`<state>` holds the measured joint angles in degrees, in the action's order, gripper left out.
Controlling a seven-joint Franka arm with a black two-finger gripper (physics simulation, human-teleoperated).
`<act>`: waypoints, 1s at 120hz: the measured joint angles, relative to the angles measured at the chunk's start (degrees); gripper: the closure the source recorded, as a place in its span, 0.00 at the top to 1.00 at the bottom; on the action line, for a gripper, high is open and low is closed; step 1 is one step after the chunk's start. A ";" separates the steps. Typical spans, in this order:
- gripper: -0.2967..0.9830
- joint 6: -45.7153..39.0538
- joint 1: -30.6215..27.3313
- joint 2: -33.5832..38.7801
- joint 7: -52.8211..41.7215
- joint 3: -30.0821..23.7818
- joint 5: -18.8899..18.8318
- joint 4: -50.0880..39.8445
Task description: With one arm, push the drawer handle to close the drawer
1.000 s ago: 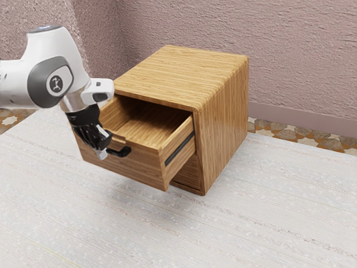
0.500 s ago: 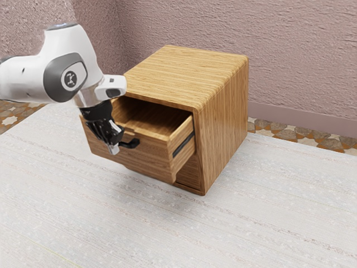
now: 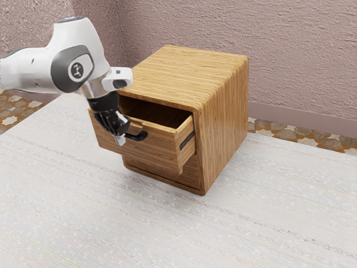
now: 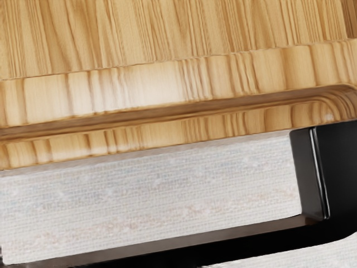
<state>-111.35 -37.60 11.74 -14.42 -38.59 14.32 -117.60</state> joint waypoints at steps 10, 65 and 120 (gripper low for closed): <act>0.15 -0.11 0.02 -1.16 0.49 0.00 -0.68 0.66; 0.16 -0.91 3.73 -18.30 4.51 0.12 -10.00 15.40; 0.32 21.43 7.29 13.41 7.03 13.57 -8.34 14.28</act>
<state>-89.92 -30.31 25.16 -7.39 -25.02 5.98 -103.33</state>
